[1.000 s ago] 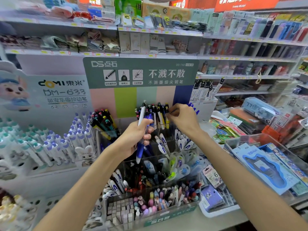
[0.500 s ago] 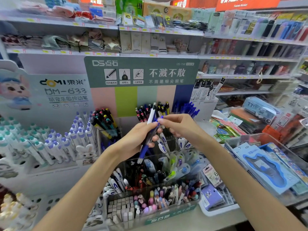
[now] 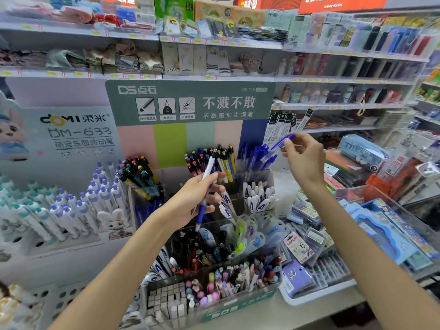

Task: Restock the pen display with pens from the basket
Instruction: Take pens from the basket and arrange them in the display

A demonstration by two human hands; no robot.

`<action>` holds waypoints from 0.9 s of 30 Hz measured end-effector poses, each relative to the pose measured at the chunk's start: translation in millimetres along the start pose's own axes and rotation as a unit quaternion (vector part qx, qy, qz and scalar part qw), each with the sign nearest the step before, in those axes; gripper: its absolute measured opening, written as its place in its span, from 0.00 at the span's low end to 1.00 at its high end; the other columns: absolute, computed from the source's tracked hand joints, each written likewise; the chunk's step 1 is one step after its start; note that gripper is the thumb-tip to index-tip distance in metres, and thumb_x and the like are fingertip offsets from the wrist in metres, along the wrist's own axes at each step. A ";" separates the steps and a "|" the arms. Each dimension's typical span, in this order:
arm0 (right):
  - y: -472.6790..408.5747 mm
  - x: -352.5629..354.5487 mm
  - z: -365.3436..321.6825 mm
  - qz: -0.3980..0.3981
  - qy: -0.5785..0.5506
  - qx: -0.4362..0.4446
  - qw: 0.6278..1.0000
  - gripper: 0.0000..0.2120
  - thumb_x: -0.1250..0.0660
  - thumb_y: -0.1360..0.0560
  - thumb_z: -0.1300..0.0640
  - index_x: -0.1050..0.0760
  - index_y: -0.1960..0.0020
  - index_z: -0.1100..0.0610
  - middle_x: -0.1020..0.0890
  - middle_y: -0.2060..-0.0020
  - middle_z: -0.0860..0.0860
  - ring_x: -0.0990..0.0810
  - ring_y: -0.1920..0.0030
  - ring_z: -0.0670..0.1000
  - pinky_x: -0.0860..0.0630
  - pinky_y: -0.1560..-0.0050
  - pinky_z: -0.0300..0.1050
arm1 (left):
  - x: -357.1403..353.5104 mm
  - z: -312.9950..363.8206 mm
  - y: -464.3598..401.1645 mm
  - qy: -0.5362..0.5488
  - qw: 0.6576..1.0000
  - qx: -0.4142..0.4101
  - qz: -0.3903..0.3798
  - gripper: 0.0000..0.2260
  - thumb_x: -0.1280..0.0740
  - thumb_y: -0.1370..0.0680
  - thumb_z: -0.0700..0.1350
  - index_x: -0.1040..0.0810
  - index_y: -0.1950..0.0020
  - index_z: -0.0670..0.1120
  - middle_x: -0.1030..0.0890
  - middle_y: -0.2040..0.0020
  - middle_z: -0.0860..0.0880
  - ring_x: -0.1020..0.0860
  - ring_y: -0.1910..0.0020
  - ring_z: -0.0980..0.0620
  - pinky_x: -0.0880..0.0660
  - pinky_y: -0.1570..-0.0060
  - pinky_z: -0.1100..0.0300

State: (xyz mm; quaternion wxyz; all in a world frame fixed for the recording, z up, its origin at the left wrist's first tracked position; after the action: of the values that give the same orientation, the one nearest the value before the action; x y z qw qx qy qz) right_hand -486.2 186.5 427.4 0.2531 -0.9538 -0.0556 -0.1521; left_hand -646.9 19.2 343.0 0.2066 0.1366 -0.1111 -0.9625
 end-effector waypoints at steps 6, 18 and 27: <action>-6.0 -16.3 -23.0 -0.048 0.114 0.084 0.989 0.08 0.35 0.23 0.60 0.21 0.48 0.62 0.18 0.59 0.55 0.20 0.58 0.52 0.24 0.50 0.44 | 3.4 -1.1 -2.9 -0.028 1.000 -0.003 -0.010 0.13 0.47 0.16 0.48 0.24 0.45 0.48 0.36 0.72 0.54 0.42 0.79 0.60 0.45 0.84 0.70; -13.9 -68.7 -30.3 -0.232 0.195 0.059 0.951 0.10 0.31 0.26 0.58 0.19 0.47 0.62 0.16 0.57 0.58 0.17 0.56 0.57 0.21 0.49 0.56 | 3.6 0.1 -6.1 0.034 0.999 0.023 0.003 0.10 0.48 0.18 0.42 0.37 0.59 0.45 0.36 0.72 0.53 0.42 0.80 0.60 0.48 0.84 0.69; -42.6 -30.7 -39.8 -0.103 0.154 0.059 0.981 0.08 0.34 0.27 0.57 0.19 0.51 0.58 0.16 0.58 0.58 0.18 0.55 0.59 0.21 0.49 0.57 | -4.4 8.7 -6.2 0.052 0.998 0.023 -0.012 0.10 0.49 0.17 0.43 0.32 0.54 0.45 0.33 0.74 0.54 0.40 0.82 0.60 0.44 0.86 0.69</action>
State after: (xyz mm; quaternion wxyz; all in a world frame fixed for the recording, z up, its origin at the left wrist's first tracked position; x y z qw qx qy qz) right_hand -533.5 202.6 470.3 0.2977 -0.8913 -0.1228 -0.3192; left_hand -648.1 28.0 350.4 0.1972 0.1921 -0.1206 -0.9538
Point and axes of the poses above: each hand's wrist, its own y-axis away from the middle knuckle, its own x-axis out of the back of the hand, z = x × y, the point moved 8 cm from there along -y, towards the middle knuckle
